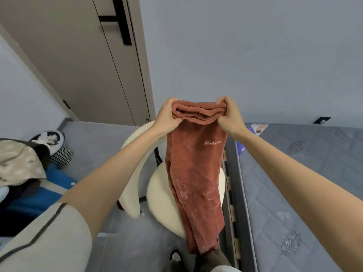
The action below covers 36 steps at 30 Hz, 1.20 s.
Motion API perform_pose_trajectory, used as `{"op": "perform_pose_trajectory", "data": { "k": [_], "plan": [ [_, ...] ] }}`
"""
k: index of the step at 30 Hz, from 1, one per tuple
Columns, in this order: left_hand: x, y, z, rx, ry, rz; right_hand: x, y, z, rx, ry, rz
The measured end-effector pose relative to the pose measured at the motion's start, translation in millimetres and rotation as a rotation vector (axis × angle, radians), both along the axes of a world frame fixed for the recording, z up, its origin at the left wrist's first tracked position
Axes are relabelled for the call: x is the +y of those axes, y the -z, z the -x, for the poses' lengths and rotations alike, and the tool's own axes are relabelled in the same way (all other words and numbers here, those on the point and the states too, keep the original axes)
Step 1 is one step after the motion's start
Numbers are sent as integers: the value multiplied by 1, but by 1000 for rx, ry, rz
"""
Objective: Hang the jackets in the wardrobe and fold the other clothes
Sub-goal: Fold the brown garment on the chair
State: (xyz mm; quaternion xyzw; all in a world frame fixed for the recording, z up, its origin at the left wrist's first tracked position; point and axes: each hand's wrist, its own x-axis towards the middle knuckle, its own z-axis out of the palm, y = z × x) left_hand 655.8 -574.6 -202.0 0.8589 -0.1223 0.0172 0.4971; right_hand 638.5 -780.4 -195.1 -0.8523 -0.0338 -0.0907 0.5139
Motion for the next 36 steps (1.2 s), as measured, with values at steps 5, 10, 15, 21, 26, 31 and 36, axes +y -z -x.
{"op": "perform_pose_trajectory", "data": {
  "k": [5,10,15,21,26,31,36],
  "plan": [
    [-9,70,-2,94,-66,-37,-10,69,-11,111,-39,88],
    [-19,149,4,148,-95,-72,-25,146,-27,210,-173,161],
    [-38,209,-10,232,-130,-154,-39,206,-56,332,-282,202],
    [-49,246,-52,-4,-203,-230,-44,242,-114,159,-333,167],
    [-51,307,-26,42,-116,-475,-51,302,-111,186,-421,247],
    [-47,382,8,304,15,-667,-59,380,-76,413,-610,476],
    [-47,417,15,769,78,-560,-55,415,-65,664,-483,448]
  ]
}}
